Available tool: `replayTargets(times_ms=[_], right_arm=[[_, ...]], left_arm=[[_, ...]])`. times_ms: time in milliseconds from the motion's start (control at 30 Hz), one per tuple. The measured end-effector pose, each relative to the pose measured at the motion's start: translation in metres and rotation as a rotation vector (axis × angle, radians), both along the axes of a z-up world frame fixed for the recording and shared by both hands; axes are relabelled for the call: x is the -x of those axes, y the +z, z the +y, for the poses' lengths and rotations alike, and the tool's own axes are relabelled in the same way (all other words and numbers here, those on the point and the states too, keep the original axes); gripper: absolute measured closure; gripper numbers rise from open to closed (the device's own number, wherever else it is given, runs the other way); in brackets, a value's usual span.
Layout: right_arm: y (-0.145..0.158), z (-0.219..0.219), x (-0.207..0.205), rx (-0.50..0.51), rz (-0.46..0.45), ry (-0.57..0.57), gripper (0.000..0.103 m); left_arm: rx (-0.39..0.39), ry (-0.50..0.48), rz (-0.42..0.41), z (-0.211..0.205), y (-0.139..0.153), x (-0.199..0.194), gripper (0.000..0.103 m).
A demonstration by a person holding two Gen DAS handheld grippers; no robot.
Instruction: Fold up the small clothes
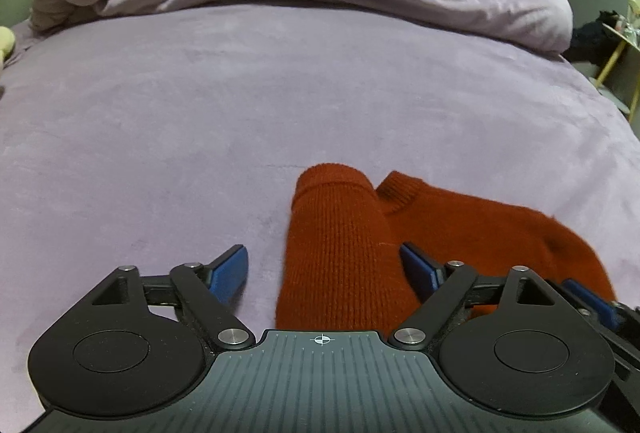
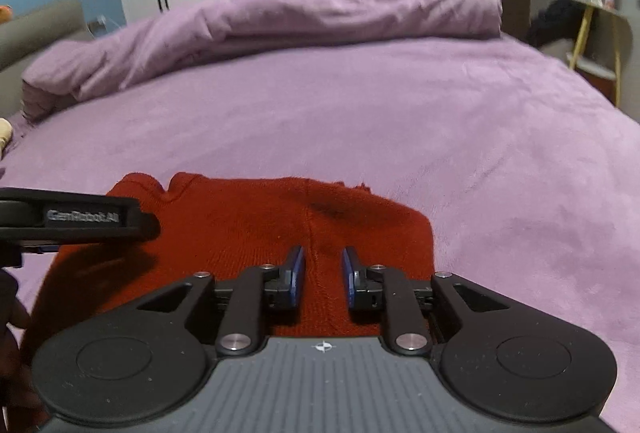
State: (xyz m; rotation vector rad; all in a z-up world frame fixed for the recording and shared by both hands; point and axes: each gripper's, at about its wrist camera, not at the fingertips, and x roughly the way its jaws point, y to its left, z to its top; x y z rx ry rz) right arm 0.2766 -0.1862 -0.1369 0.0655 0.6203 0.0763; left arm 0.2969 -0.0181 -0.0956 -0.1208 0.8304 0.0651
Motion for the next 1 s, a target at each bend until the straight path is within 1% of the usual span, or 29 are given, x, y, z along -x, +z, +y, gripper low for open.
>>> replayTargets(times_ms=[100,167,267,333,367,400,433,500,533,600,633,667,700,767,800,833,900,967,1000], right_arm=[[-0.011,-0.001,0.003,0.003,-0.055,0.006,0.085],[-0.017,-0.002,0.003,0.001,-0.076,0.013,0.085],[-0.015,-0.001,0.0,0.012,-0.068,0.014,0.084],[-0.012,0.002,0.004,0.034,-0.068,0.017,0.08],[-0.008,0.004,0.006,0.048,-0.056,0.018,0.079],[-0.001,0.006,0.009,0.063,-0.034,0.021,0.075],[0.007,0.008,0.016,0.071,-0.014,0.027,0.073],[0.022,0.006,0.04,0.04,-0.004,0.056,0.072],[0.028,0.002,0.058,0.01,-0.012,0.068,0.067],[0.034,-0.003,0.088,-0.009,0.007,0.082,0.065],[0.033,-0.005,0.1,-0.008,0.021,0.088,0.065],[0.031,-0.005,0.11,0.009,0.026,0.094,0.065],[0.027,-0.003,0.12,0.048,0.022,0.105,0.065],[0.022,0.003,0.129,0.117,0.038,0.128,0.065],[0.021,0.006,0.133,0.148,0.043,0.132,0.065],[0.022,0.008,0.136,0.17,0.048,0.128,0.065],[0.025,0.011,0.14,0.189,0.085,0.119,0.065],[0.027,0.014,0.148,0.205,0.151,0.118,0.065],[0.028,0.014,0.151,0.203,0.196,0.116,0.055]], left_arm=[[0.033,0.012,-0.021,0.004,-0.008,-0.001,0.013],[0.049,0.016,-0.016,0.008,-0.01,-0.003,0.012],[0.047,0.017,0.009,0.008,-0.003,-0.001,0.012],[0.073,0.018,0.043,0.013,0.01,0.007,0.012],[0.093,0.014,0.039,0.016,0.018,0.015,0.012],[0.113,-0.002,0.023,0.02,0.027,0.029,0.012],[0.121,-0.02,0.008,0.024,0.035,0.044,0.013],[0.12,-0.055,-0.002,0.031,0.048,0.078,0.013],[0.124,-0.062,-0.006,0.035,0.049,0.094,0.013],[0.127,-0.06,0.024,0.042,0.045,0.12,0.013],[0.12,-0.054,0.045,0.044,0.038,0.129,0.011],[0.12,-0.041,0.045,0.046,0.033,0.135,0.011],[0.139,-0.026,0.036,0.049,0.03,0.141,0.01],[0.177,0.001,0.056,0.054,0.033,0.146,0.01],[0.176,0.0,0.07,0.054,0.036,0.148,0.01],[0.158,-0.012,0.081,0.053,0.039,0.151,0.011],[0.081,-0.034,0.114,0.049,0.042,0.159,0.012],[0.031,-0.039,0.113,0.046,0.047,0.173,0.012],[0.02,-0.03,0.108,0.046,0.049,0.181,0.011]])
